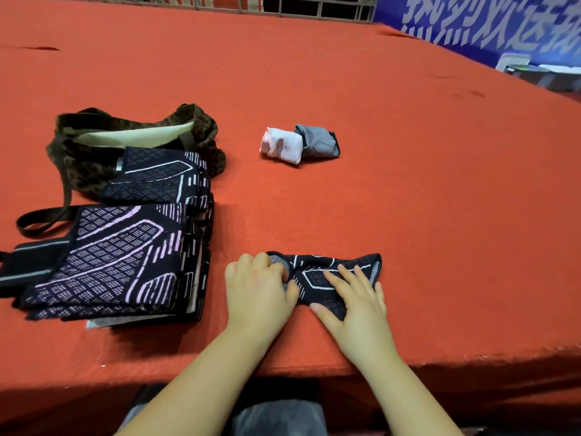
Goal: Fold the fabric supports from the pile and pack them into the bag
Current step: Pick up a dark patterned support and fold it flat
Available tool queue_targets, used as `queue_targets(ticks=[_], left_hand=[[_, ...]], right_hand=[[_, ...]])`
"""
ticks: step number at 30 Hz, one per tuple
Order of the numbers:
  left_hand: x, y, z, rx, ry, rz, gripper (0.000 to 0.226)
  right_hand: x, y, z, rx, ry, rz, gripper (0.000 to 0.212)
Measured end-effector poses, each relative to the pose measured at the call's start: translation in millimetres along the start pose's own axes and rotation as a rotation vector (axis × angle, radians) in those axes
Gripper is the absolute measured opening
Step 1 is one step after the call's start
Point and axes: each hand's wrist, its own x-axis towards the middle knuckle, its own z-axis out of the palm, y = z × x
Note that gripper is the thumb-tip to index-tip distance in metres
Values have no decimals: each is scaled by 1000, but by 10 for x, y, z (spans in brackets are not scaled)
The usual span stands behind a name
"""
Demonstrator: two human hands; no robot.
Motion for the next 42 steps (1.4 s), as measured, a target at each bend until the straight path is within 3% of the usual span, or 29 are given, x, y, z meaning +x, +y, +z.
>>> queue_targets(ticks=[3, 7, 11, 14, 18, 26, 29, 30, 32, 34, 36, 38, 40, 42], left_hand=[[5, 15, -65, -128, 30, -69, 11], [39, -42, -116, -530, -85, -365, 13], [86, -110, -139, -906, -38, -599, 12], [145, -157, -145, -1074, -26, -714, 15], [178, -167, -106, -1173, -9, -797, 17], [233, 34, -441, -1394, 20, -773, 48], [221, 104, -518, -1313, -6, -640, 48], [186, 129, -552, -1278, -65, -572, 48], [102, 121, -486, -1256, -231, -483, 28], [7, 49, -329, -1122, -326, -501, 44], [-43, -41, -196, -866, -299, -488, 54], [-51, -90, -173, -745, -219, -456, 43], [-51, -118, -169, -695, -167, -423, 34], [-57, -119, -164, -603, -146, -366, 28]], right_hand=[[7, 54, -43, -57, -70, -44, 63], [7, 143, -27, 73, 146, -51, 32], [25, 119, -248, 341, 237, -40, 10], [98, 93, -469, 547, 335, 31, 16], [171, 139, -712, 536, 539, 120, 6], [140, 188, -821, 518, 523, 252, 33], [154, 168, -810, 562, 444, 297, 34], [172, 177, -789, 578, 417, 318, 33], [211, 209, -725, 568, 363, 355, 29], [241, 262, -639, 514, 301, 395, 20], [222, 271, -569, 464, 237, 456, 29], [150, 246, -507, 342, 245, 453, 55], [61, 162, -431, 139, 287, 356, 67], [-7, 21, -323, 121, 244, 190, 64]])
